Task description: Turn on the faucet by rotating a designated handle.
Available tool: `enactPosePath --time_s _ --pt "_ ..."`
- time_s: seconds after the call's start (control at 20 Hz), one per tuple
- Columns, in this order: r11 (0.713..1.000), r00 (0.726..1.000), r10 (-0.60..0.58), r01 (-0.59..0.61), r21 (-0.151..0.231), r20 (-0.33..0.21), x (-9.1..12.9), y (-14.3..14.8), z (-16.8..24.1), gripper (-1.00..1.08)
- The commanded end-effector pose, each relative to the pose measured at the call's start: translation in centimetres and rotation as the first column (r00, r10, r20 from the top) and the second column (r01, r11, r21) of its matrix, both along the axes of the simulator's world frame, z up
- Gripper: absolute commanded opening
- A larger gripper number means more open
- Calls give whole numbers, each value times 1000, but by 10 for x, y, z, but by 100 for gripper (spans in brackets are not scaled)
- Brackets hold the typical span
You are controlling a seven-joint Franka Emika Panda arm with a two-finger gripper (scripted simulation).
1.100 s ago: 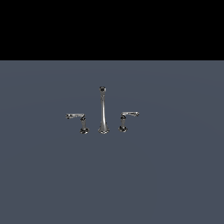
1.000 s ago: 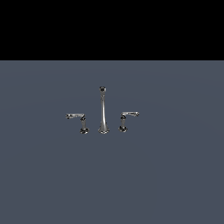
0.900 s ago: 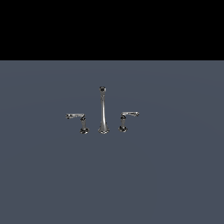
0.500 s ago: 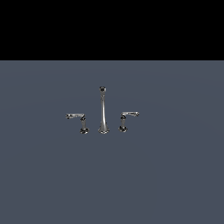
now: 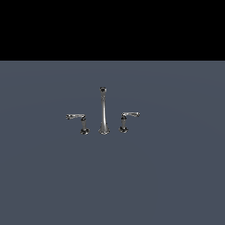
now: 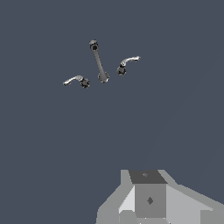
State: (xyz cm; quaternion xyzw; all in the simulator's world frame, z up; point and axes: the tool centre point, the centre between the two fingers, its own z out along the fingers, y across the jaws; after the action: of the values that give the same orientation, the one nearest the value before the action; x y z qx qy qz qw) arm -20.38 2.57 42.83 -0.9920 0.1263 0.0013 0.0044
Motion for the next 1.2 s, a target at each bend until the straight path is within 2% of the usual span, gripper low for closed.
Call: enactPosePath --time_s 0.0,0.25,0.55,0.85,1.15 --pt "998 998 -62 62 0 0 14 3 -18 -100" --pt "982 982 -191 191 1 -1 44 7 -54 -100" --pt "940 940 -340 340 1 -2 81 6 -97 -100" --pt "881 881 -473 473 1 -3 116 0 -138 -100" --pt "804 804 -594 594 0 -3 148 -11 -178 -100"
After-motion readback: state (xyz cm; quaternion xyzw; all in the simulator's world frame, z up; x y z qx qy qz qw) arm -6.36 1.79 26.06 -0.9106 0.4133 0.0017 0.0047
